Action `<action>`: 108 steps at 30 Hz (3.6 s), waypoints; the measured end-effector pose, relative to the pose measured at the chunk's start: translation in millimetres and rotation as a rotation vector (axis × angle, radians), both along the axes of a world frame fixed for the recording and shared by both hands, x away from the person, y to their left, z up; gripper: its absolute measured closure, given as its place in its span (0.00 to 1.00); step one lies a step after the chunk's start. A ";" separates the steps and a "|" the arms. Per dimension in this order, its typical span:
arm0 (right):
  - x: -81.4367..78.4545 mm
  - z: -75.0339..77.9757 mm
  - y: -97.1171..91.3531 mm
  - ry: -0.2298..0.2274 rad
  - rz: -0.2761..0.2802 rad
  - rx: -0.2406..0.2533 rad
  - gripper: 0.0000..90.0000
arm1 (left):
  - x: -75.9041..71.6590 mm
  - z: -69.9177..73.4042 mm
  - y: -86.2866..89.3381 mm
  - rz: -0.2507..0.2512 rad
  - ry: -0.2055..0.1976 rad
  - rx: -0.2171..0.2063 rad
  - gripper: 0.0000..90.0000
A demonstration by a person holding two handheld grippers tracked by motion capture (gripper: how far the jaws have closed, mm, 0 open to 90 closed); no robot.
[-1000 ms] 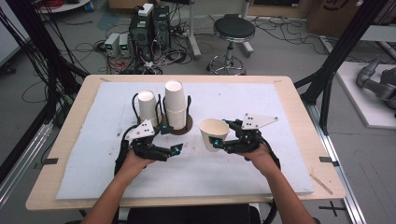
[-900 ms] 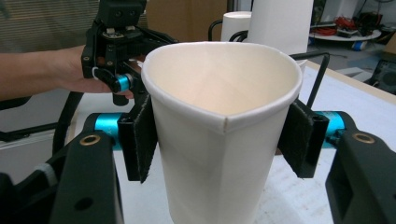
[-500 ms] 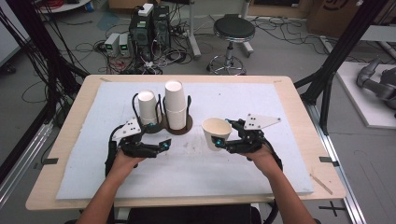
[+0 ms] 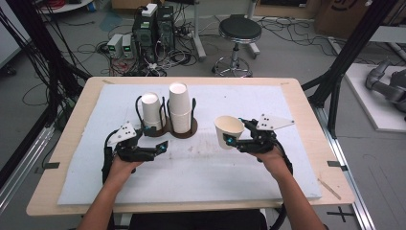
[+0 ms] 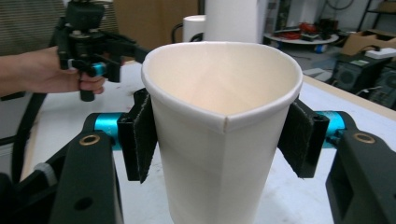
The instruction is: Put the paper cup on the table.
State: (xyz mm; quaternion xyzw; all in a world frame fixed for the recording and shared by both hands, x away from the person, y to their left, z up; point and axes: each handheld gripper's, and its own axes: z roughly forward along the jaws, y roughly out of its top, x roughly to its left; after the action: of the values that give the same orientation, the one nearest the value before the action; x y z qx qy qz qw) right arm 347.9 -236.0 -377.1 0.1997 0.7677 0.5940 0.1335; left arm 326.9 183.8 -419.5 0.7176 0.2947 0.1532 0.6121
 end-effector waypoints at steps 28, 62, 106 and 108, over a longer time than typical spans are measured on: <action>53.7 -27.7 -40.6 0.078 -0.393 -0.032 0.41 | 0.2 -2.9 1.4 -0.002 0.007 0.005 0.23; 49.1 -55.1 -60.9 0.170 -0.411 -0.126 0.31 | -0.3 -4.7 0.1 -0.007 0.016 0.009 0.23; -23.6 -31.4 -93.2 0.065 -0.369 -0.085 0.24 | 3.4 -2.4 0.5 0.013 0.008 -0.025 0.23; -25.6 -30.4 -94.2 0.056 -0.367 -0.080 0.24 | 3.2 -2.2 0.5 0.014 0.006 -0.024 0.23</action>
State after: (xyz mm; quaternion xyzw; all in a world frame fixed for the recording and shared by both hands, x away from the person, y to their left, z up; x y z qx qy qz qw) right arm 322.4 -330.3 -407.5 0.3474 0.7448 0.5228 0.2262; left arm 330.1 184.3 -421.7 0.7086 0.3035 0.1516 0.6187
